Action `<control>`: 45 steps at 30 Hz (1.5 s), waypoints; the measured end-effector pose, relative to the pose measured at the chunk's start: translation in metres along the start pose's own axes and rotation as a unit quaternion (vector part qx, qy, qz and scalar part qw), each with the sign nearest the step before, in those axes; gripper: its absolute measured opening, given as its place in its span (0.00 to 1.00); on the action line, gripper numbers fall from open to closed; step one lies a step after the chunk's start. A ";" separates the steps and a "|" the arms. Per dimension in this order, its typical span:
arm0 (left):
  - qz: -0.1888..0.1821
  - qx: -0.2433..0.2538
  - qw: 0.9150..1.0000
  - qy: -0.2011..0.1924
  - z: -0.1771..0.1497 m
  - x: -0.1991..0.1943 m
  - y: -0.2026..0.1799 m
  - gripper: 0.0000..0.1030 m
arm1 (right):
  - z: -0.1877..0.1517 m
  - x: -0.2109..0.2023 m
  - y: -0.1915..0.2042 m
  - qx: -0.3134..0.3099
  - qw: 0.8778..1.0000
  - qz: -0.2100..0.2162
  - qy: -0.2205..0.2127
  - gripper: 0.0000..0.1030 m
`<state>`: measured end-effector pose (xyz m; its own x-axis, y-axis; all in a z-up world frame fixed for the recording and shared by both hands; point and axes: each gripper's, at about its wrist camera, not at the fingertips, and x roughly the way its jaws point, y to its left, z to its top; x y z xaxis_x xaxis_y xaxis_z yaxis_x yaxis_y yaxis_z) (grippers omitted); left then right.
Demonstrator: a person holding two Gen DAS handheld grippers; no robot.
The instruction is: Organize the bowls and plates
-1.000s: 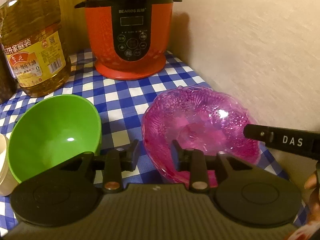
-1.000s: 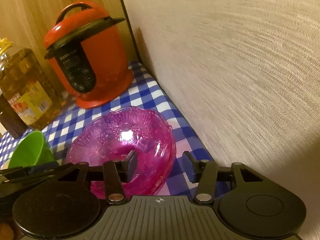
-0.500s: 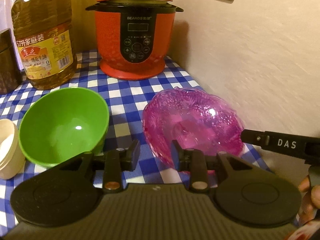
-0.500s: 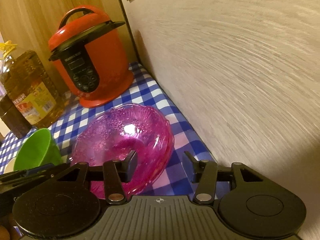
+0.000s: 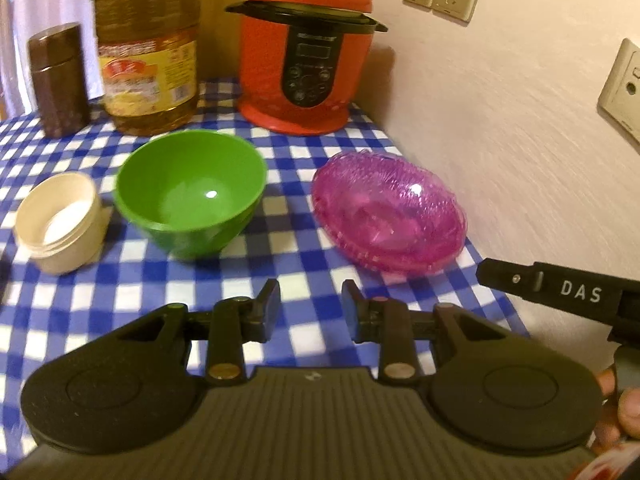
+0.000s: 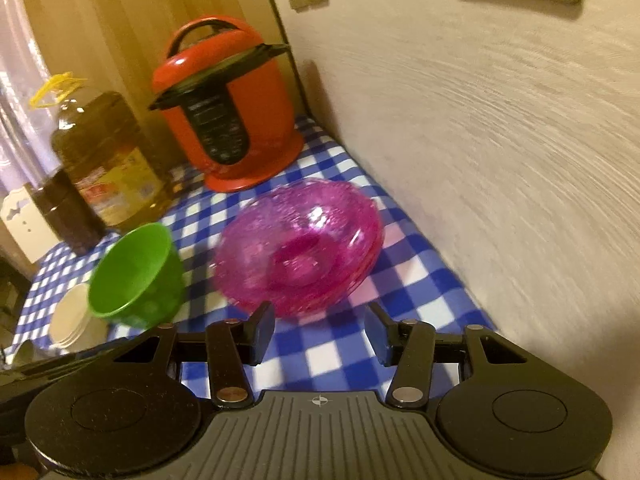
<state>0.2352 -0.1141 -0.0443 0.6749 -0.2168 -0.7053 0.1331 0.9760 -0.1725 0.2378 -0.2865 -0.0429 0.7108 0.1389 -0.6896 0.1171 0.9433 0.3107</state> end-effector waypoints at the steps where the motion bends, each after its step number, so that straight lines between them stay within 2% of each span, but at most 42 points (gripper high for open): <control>1: 0.003 -0.004 1.000 0.001 -0.003 -0.007 0.003 0.29 | -0.003 -0.006 0.003 0.000 1.000 0.004 0.000 0.48; 12: 0.018 -0.041 0.999 0.009 -0.037 -0.070 0.035 0.30 | -0.041 -0.056 0.040 -0.012 0.999 0.034 0.005 0.48; 22: 0.039 -0.059 0.998 0.002 -0.056 -0.113 0.069 0.30 | -0.070 -0.078 0.072 -0.030 0.998 0.047 0.016 0.48; 35: 0.077 -0.100 0.992 -0.022 -0.059 -0.145 0.127 0.30 | -0.083 -0.080 0.114 -0.048 0.996 0.073 0.023 0.48; 45: 0.089 -0.123 0.988 -0.030 -0.050 -0.142 0.166 0.30 | -0.088 -0.060 0.143 -0.049 0.994 0.092 0.038 0.48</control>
<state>0.1250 0.0778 -0.0074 0.7151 -0.0325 -0.6982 -0.1672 0.9620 -0.2160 0.1510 -0.1336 -0.0151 0.6591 0.3306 -0.6755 -0.0813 0.9242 0.3731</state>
